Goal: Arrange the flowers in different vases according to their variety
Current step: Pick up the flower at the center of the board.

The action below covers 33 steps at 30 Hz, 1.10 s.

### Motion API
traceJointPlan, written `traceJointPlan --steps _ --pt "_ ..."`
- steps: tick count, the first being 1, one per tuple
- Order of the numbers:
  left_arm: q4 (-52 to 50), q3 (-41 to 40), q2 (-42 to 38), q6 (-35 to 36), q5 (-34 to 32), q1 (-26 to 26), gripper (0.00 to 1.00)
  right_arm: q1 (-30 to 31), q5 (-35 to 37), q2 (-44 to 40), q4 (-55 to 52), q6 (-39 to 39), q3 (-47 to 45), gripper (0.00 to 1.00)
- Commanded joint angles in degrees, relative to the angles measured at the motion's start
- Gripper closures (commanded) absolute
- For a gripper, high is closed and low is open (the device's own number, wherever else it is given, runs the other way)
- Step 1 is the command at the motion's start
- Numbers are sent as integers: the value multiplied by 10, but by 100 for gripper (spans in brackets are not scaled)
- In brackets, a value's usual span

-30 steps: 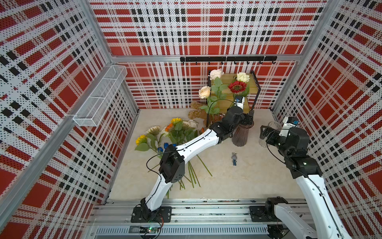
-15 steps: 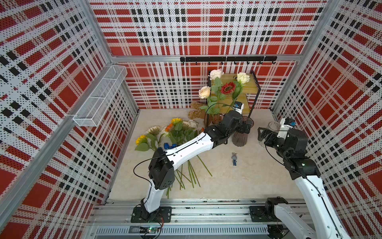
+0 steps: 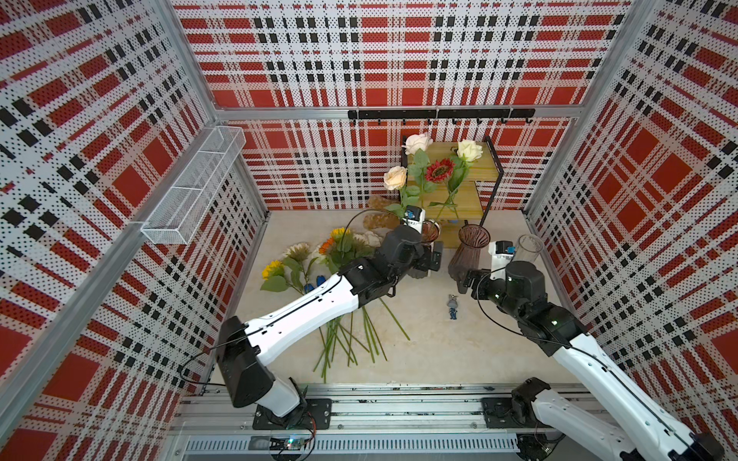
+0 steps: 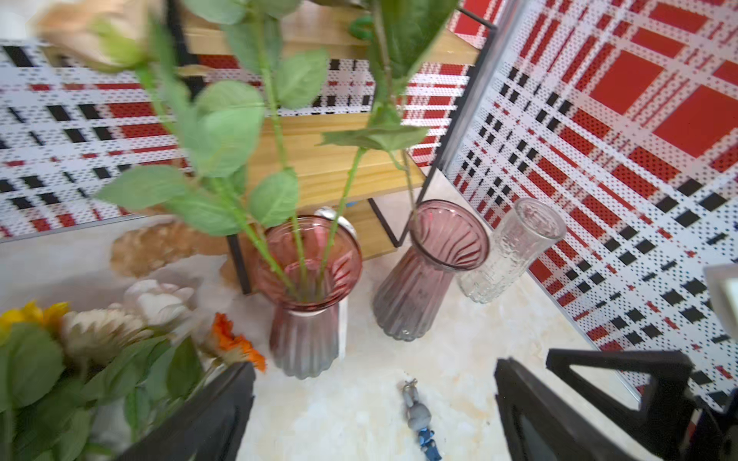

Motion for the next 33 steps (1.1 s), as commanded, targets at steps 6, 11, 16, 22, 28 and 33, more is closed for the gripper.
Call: traceJointPlan --steps 6,11,16,22,28,33 --pt "-116 -140 -134 -108 58 164 6 160 69 121 73 91 23 2" --pt "-164 -183 -140 -118 156 283 12 218 68 215 129 149 52 6" --pt "-198 -185 -95 -88 219 356 19 225 9 308 174 194 87 9" --pt "-200 -187 -29 -54 229 389 39 225 -55 405 188 212 152 18" --pt "-159 -184 38 -40 243 401 49 225 -87 448 209 228 168 25" --pt "-149 -173 91 -28 258 402 58 225 -84 452 205 224 174 29"
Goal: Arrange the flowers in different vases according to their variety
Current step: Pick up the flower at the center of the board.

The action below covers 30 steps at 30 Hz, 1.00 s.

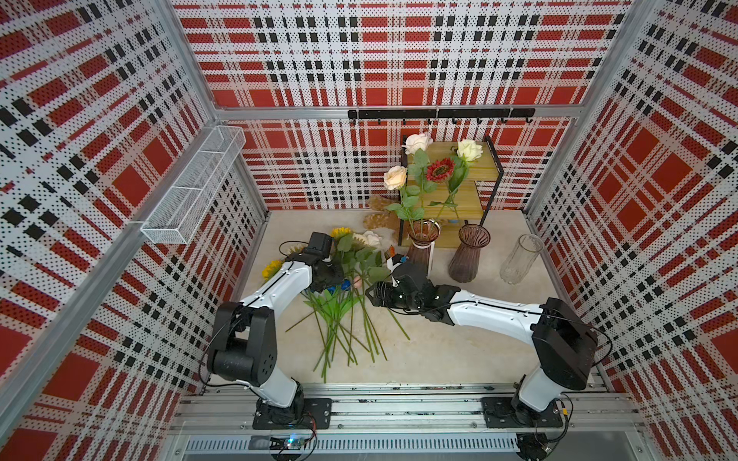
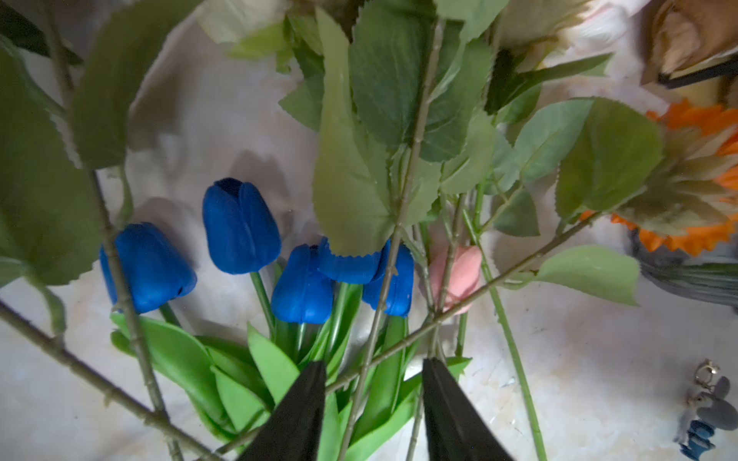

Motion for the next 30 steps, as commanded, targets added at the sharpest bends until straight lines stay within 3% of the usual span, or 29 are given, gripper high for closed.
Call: traceJointPlan --steps 1,19,30 --pt "17 14 27 19 16 3 59 1 -8 6 15 3 18 29" --pt "26 28 80 22 12 -4 73 1 -27 26 20 10 17 31" --pt "23 37 66 18 19 -4 95 10 -72 68 39 32 34 34"
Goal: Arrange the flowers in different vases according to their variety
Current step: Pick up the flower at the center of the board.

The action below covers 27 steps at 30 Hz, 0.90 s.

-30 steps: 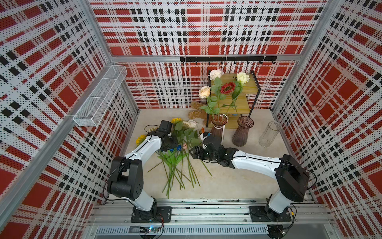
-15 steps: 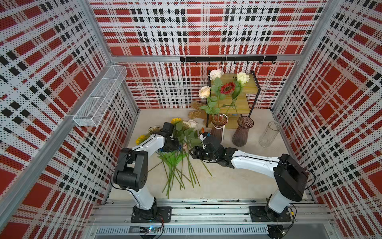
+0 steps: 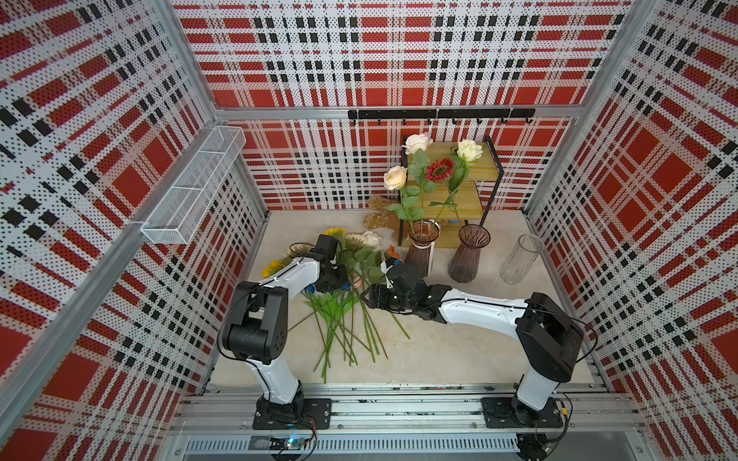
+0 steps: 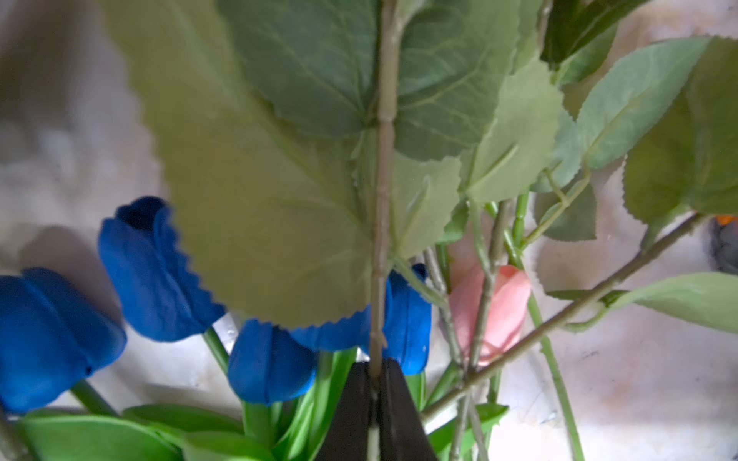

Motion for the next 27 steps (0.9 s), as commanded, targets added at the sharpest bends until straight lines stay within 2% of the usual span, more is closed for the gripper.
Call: traceJointPlan --steps 1,5,15,27 --pt "1 21 -15 -2 5 -1 97 6 -28 20 23 17 10 34" --pt "-20 35 -33 1 -4 -1 100 6 -48 41 33 25 22 37" --pt "-105 92 -82 12 -27 0 100 6 -83 97 40 32 67 46" --pt "-126 92 -109 17 -34 6 100 0 -120 156 62 59 97 55"
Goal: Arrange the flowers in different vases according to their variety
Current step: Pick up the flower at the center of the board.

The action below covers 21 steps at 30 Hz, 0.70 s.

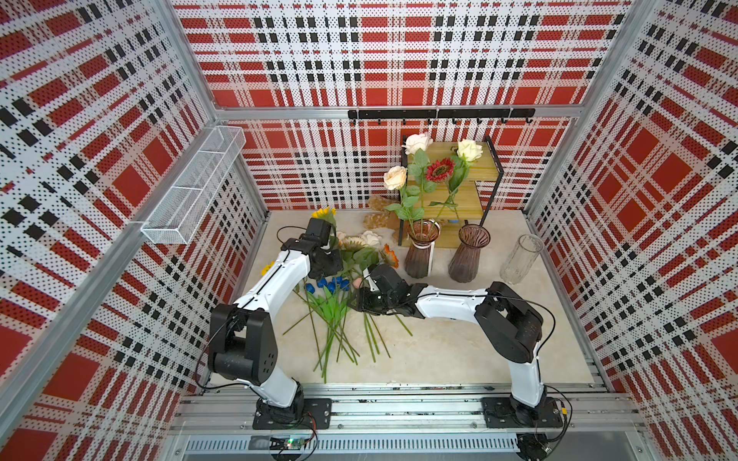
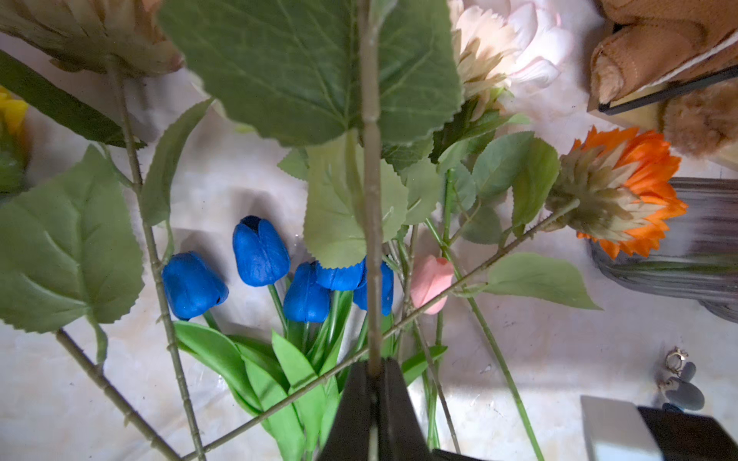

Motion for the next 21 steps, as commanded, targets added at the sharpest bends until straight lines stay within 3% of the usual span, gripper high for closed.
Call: traceJointPlan --steps 1,16,21 --pt "-10 5 -20 9 -2 5 100 -4 -18 22 18 10 21 55" --pt "-9 -5 -29 6 -2 5 100 -16 -51 83 49 25 71 62" --pt "-10 -10 -34 5 -3 5 100 -23 -59 98 47 26 89 74"
